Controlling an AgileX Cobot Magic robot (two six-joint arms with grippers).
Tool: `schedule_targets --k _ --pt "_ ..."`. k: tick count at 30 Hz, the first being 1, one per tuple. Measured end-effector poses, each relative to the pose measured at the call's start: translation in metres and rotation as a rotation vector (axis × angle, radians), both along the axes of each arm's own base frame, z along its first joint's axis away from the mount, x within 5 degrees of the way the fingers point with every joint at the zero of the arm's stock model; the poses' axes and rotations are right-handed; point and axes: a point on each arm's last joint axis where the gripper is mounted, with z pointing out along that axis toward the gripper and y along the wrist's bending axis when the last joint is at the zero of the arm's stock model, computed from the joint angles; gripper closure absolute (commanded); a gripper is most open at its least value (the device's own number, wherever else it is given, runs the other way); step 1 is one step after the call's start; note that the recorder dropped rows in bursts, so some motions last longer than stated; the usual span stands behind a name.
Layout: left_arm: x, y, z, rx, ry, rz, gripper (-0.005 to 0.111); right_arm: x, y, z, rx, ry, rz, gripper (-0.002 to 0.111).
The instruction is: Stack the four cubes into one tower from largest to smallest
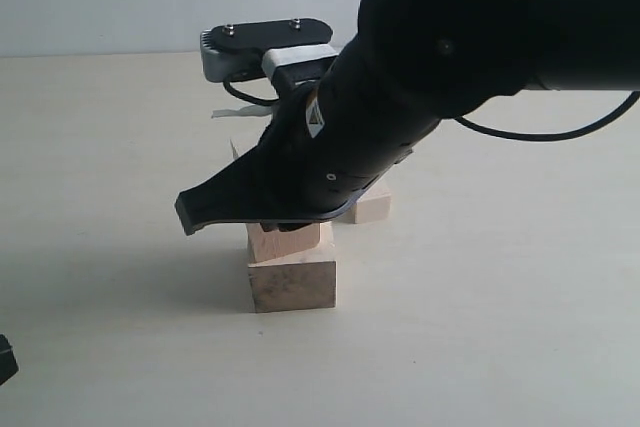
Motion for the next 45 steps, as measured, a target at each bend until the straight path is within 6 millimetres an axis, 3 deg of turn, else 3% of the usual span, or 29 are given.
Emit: schedule_targets --k 30,36,42,45 --pt "0.000 0.000 0.000 0.003 0.003 -0.001 0.107 -0.003 -0.001 0.003 0.018 0.009 -0.008 0.108" --pt "0.000 0.000 0.000 0.003 0.003 -0.001 0.107 -0.024 -0.023 0.010 0.033 -0.006 -0.009 0.108" --pt "0.000 0.000 0.000 0.003 0.003 -0.001 0.107 -0.059 -0.061 0.017 0.076 -0.019 -0.053 0.108" --pt "0.000 0.000 0.000 0.003 0.003 -0.001 0.107 -0.060 -0.083 0.024 0.110 -0.024 -0.152 0.100"
